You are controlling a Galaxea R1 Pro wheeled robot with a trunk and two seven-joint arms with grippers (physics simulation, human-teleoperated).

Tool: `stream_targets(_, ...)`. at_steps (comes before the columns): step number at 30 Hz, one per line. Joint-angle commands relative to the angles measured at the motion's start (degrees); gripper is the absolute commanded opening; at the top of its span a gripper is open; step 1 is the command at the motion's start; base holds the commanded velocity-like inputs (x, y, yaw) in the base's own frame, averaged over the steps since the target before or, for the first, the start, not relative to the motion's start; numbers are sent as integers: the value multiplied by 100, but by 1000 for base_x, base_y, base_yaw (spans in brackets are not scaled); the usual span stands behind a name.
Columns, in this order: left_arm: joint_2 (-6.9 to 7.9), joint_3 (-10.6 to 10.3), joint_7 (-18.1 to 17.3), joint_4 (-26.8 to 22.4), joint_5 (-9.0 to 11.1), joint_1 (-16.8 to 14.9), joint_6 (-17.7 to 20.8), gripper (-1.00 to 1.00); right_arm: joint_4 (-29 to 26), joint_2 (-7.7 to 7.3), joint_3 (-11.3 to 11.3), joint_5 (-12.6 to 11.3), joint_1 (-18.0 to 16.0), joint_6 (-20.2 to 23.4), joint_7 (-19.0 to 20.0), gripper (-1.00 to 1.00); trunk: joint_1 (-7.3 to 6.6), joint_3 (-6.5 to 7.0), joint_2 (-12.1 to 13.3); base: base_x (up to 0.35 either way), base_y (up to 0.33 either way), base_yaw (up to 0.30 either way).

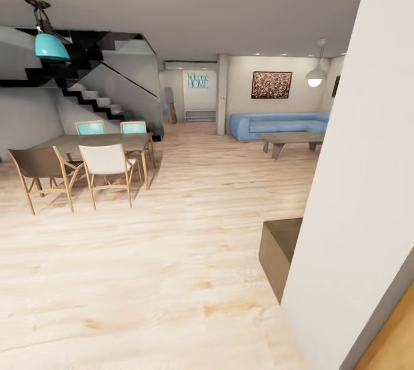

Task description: In the kitchen, take the popcorn bag from the countertop, put it into the microwave, and heat it until the popcorn is cooked so the cooked popcorn ends up inside the bag.

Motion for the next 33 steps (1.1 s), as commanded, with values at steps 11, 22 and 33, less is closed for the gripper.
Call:
stream_targets(11,0,-6,0,-2,-2,0,-13,100,1,-1,1,4,-1,-17,-1,100,0,-5,-3,0,0,274)
stream_targets(22,0,-7,0,-2,-2,-1,-14,100,1,0,1,4,-1,-13,-1,100,0,-5,-3,0,0,274)
stream_targets(33,0,-5,0,-2,-2,-1,-14,100,1,0,1,4,-1,-15,-1,100,0,-5,-3,0,0,274)
